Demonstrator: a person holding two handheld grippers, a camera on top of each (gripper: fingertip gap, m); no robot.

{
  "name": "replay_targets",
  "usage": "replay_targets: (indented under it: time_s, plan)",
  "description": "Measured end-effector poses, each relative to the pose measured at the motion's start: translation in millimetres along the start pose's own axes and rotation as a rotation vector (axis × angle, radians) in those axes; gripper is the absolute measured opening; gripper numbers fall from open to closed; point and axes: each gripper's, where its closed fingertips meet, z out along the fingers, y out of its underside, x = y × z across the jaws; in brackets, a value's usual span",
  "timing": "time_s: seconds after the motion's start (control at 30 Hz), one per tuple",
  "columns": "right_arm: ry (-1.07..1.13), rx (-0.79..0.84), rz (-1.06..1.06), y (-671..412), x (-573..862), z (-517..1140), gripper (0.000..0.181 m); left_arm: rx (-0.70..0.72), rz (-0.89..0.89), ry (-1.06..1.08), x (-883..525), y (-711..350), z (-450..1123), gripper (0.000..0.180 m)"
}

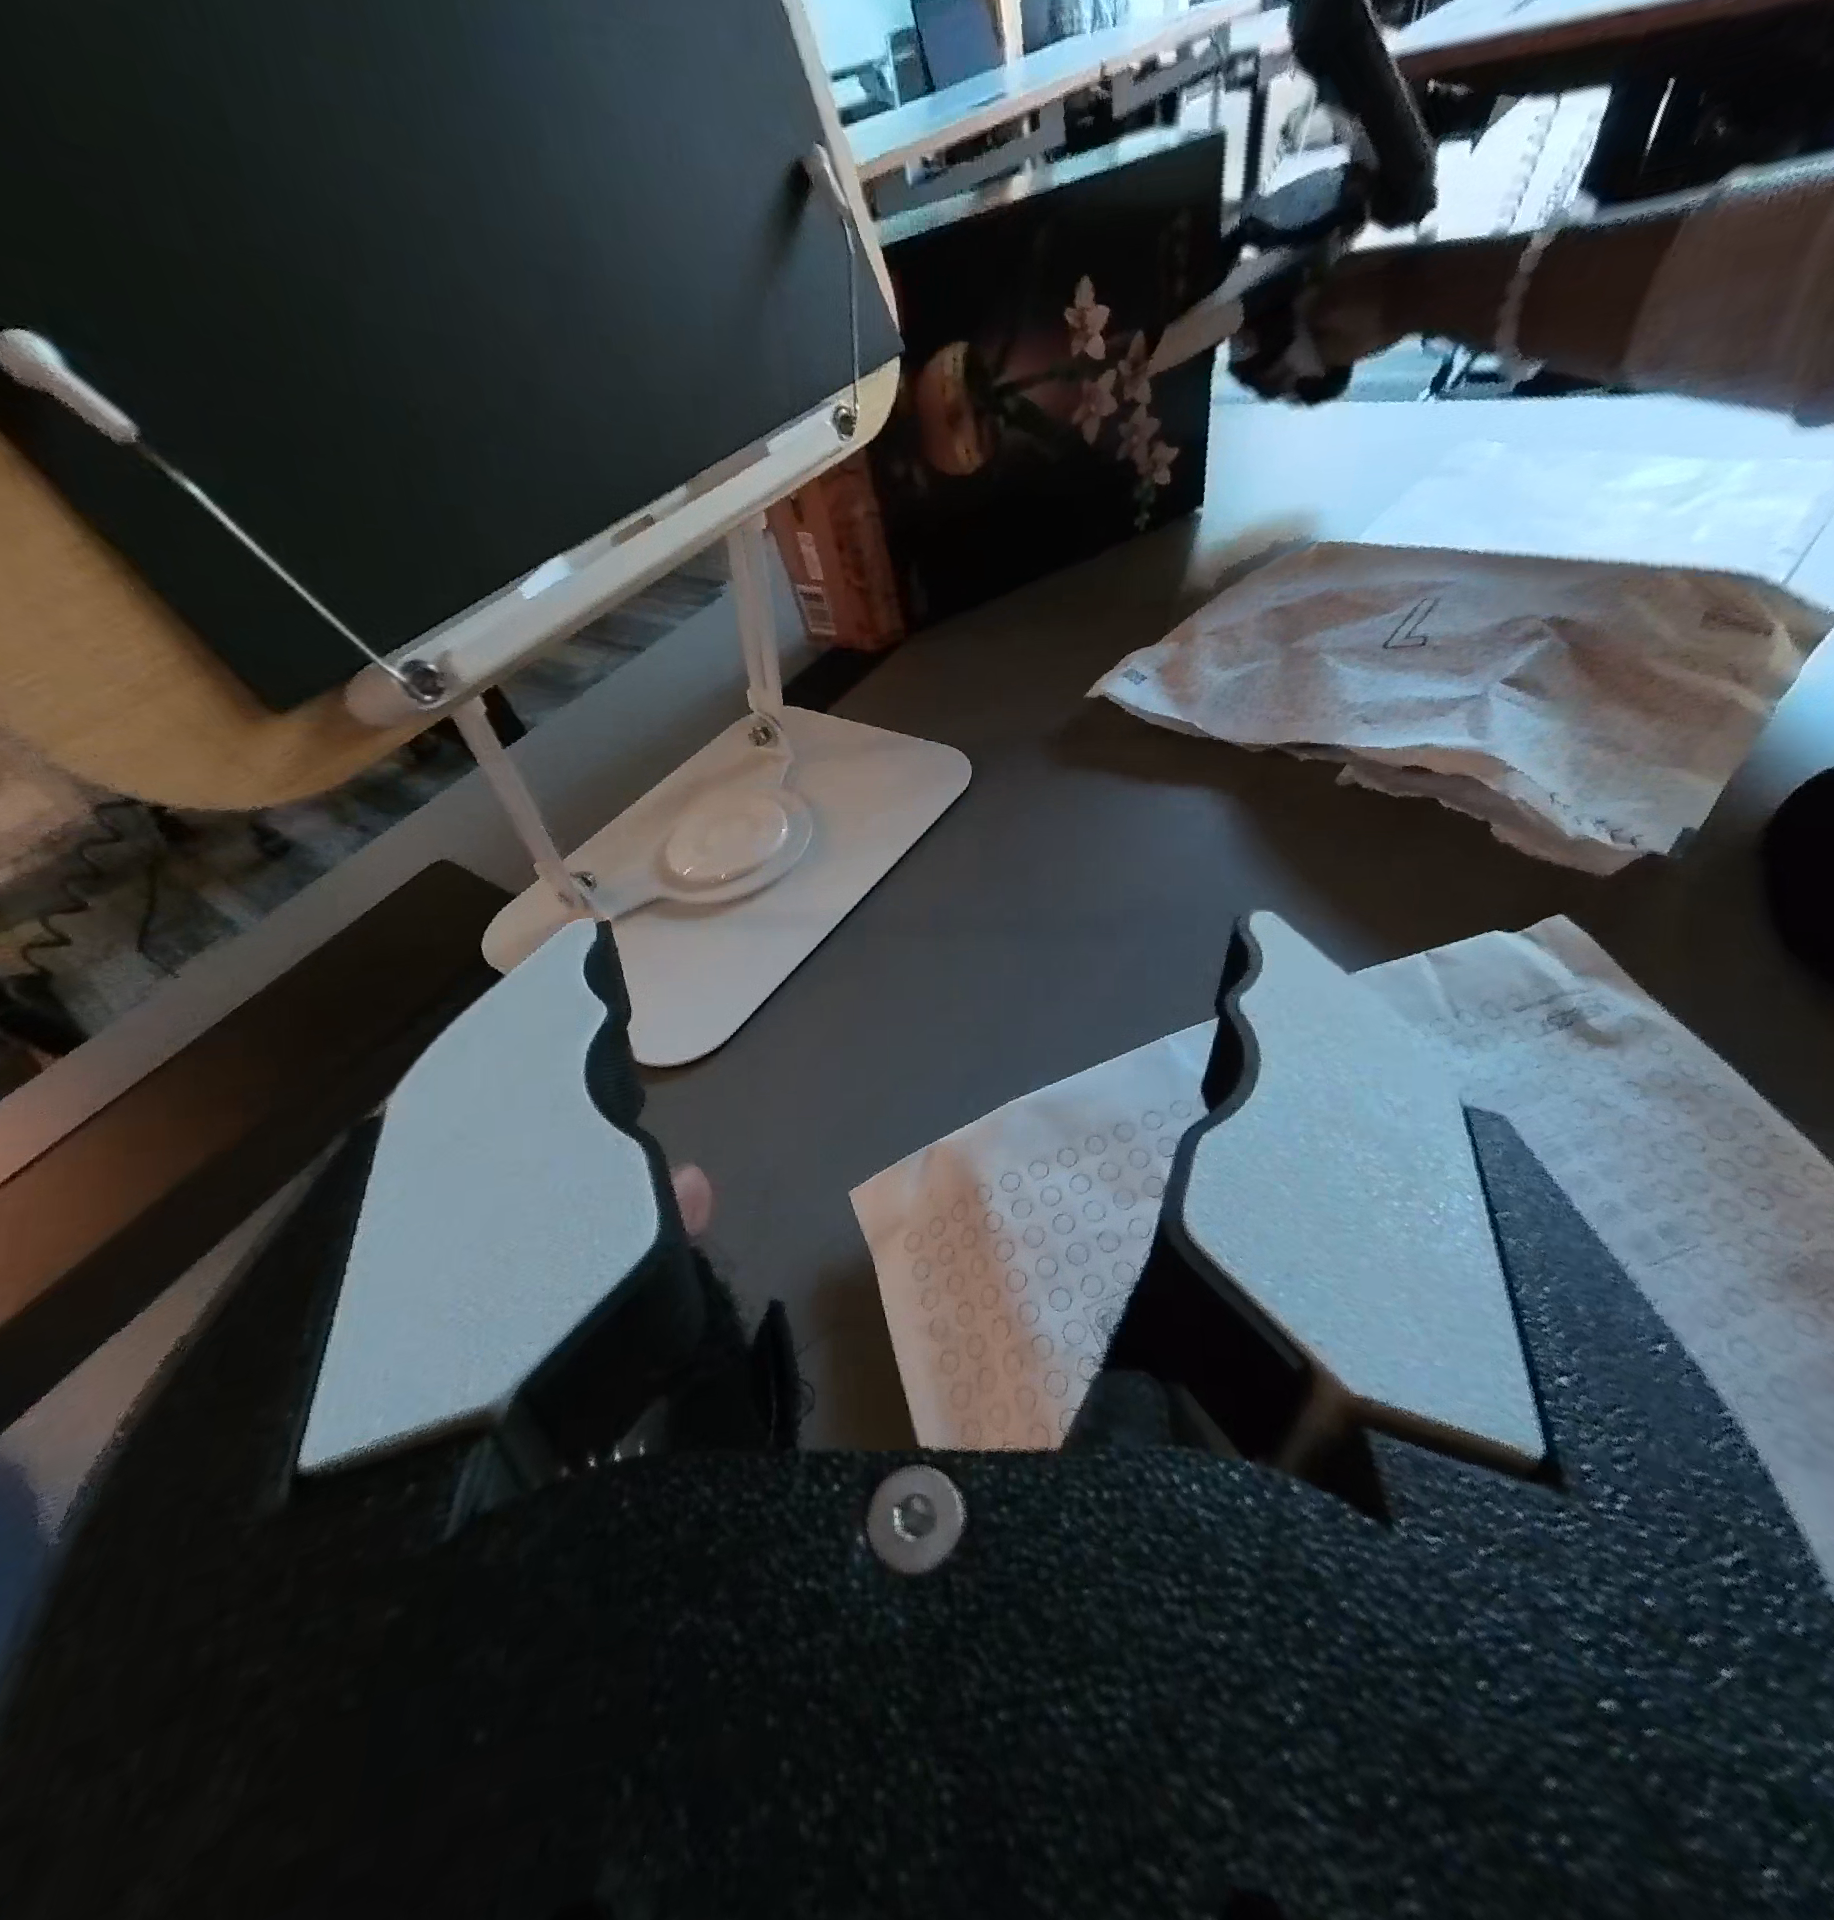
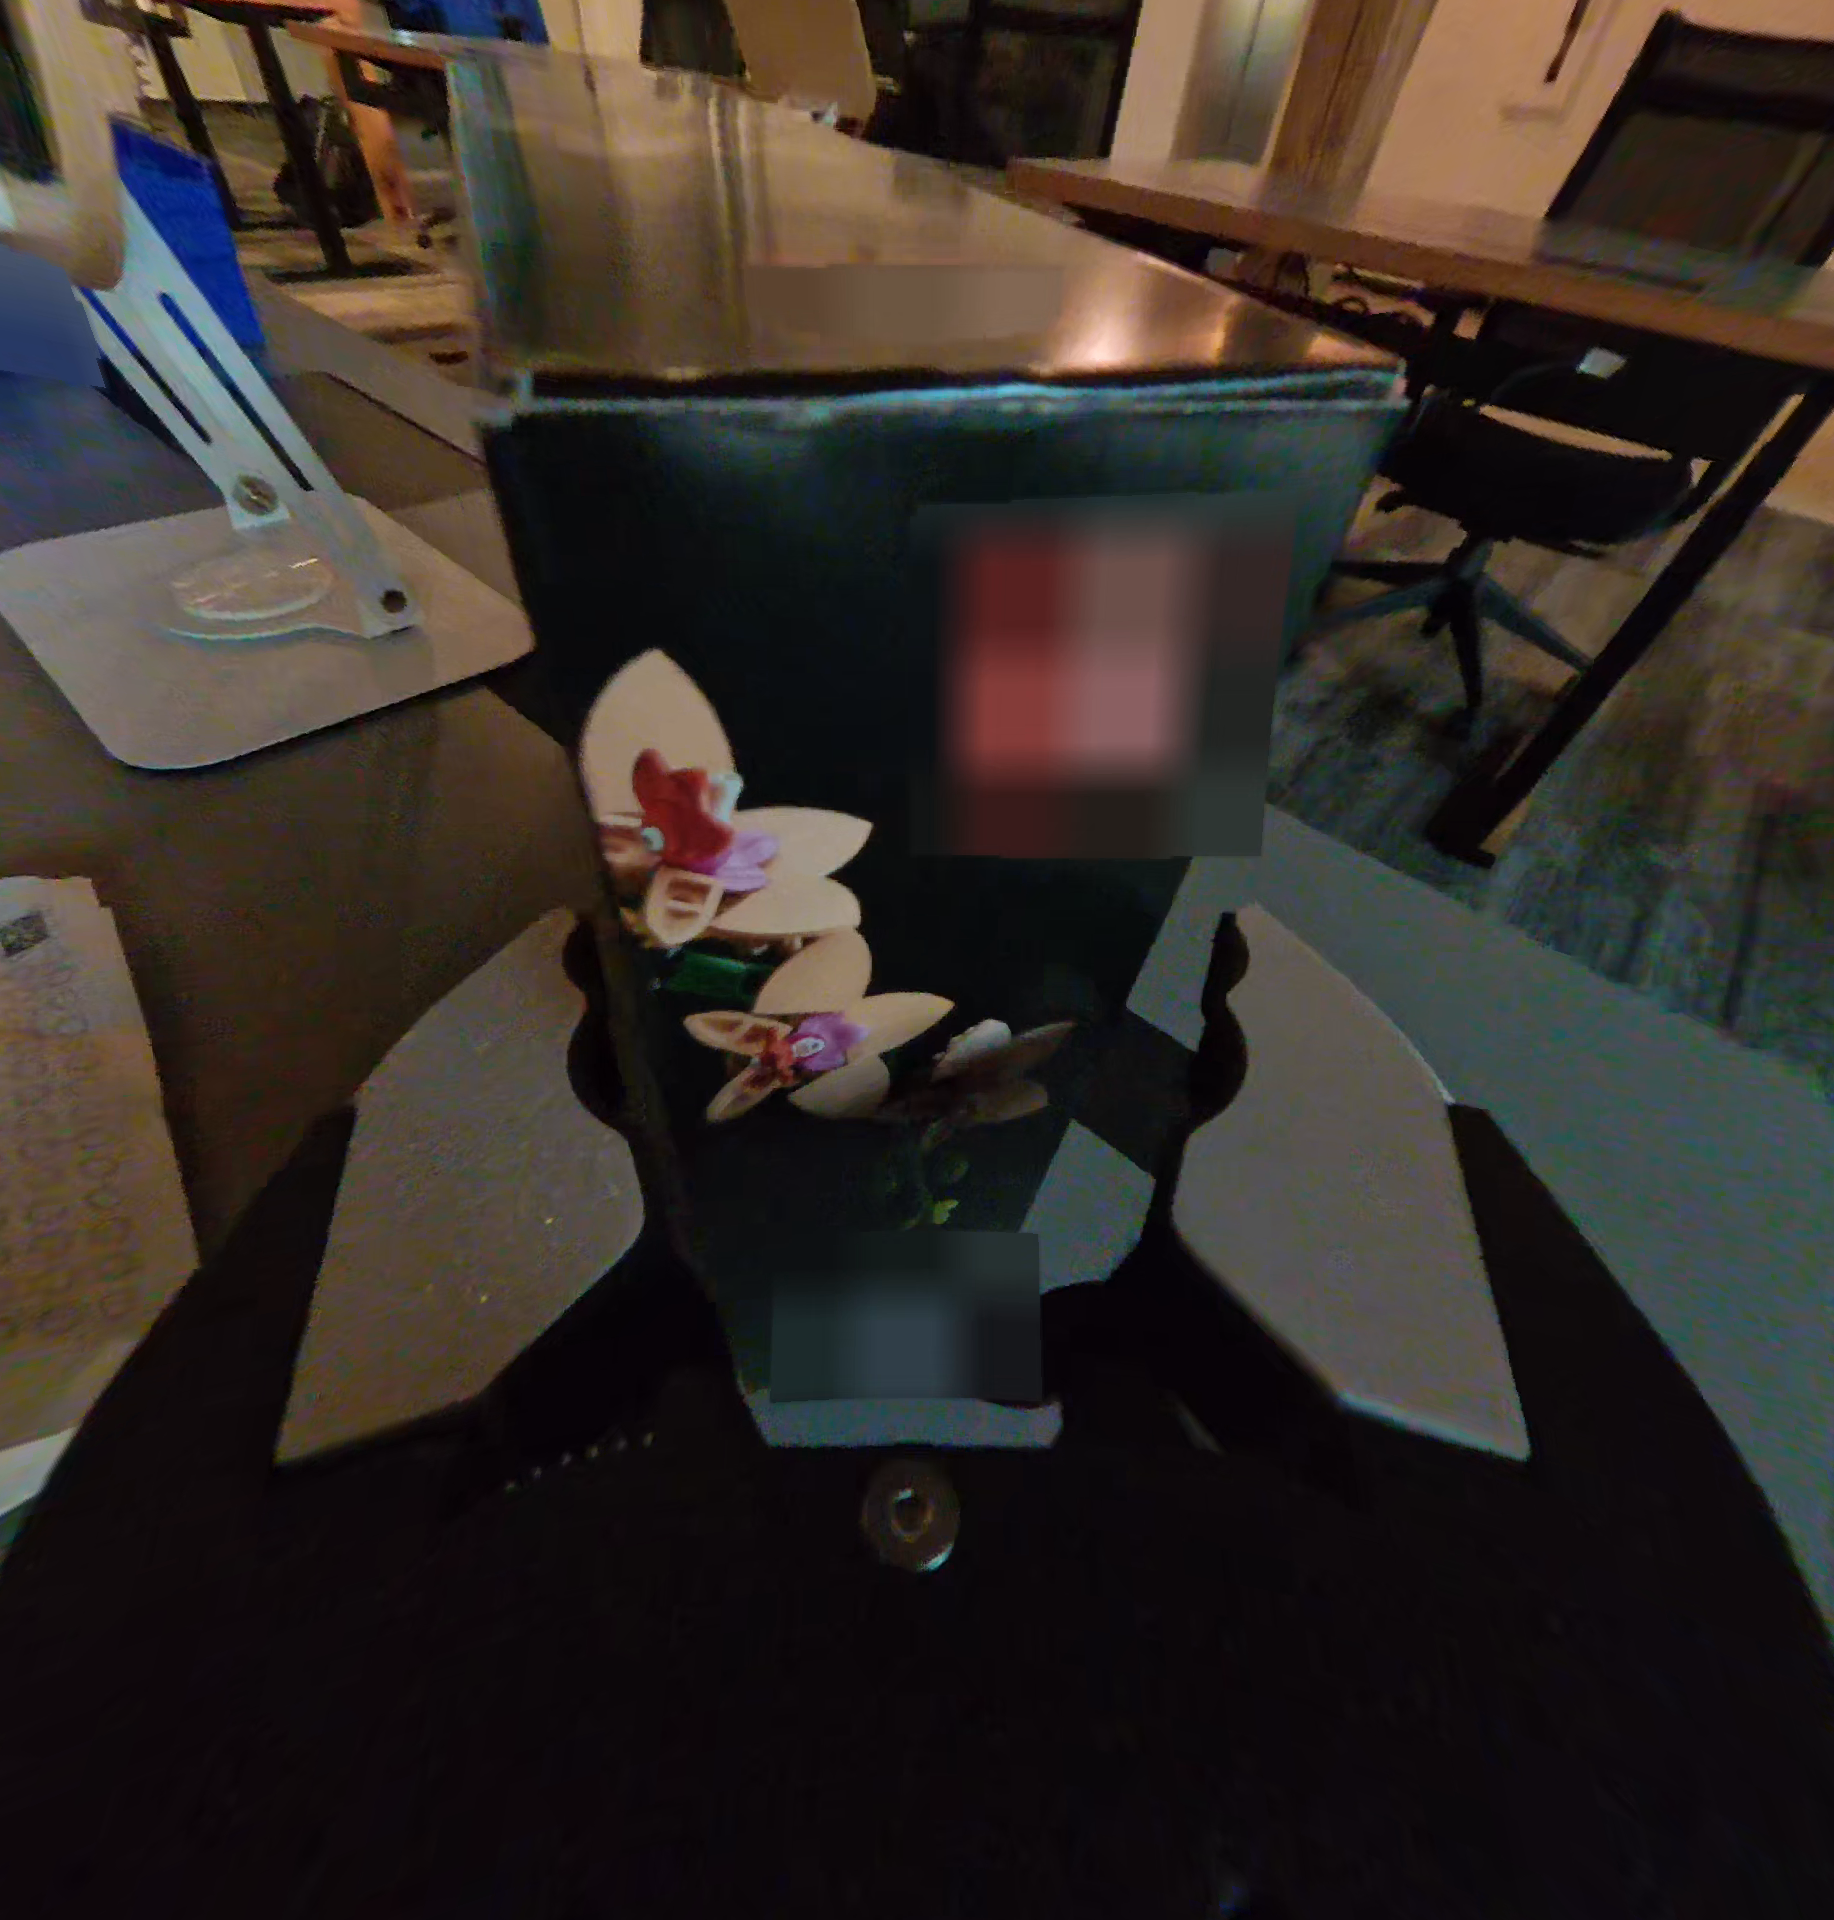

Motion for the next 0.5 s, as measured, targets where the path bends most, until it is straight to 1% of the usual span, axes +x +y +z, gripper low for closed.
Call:
replay_targets:
  time_s: [0.07,0.2,0.27,0.37,0.43,0.5]
  plan:
    - [0.021,-0.004,-0.004,-1.4,0.7,-4.1,0.115,-0.018,0.027,-0.007,0.1,1.7,0.3,0.107]
    - [0.034,-0.033,0.049,-2.7,-5.4,-19.4,0.137,-0.042,0.03,0.011,7.3,5.4,1.6,0.108]
    - [0.044,-0.061,0.041,-0.1,-18.7,-32.7,0.145,-0.045,0.034,0.006,11.0,7.2,1.8,0.11]
    - [0.083,-0.075,0.068,-2.3,-41.3,-54.6,0.146,-0.014,-0.015,-0.009,14.6,7.3,0.7,0.111]
    - [0.203,-0.078,0.096,-7.4,-58.6,-72.5,0.146,-0.029,-0.04,-0.054,13.3,12.5,0.1,0.111]
    - [0.284,-0.029,0.148,-22.2,-94.1,-88.7,0.146,-0.041,-0.063,-0.117,13.3,13.8,2.0,0.113]
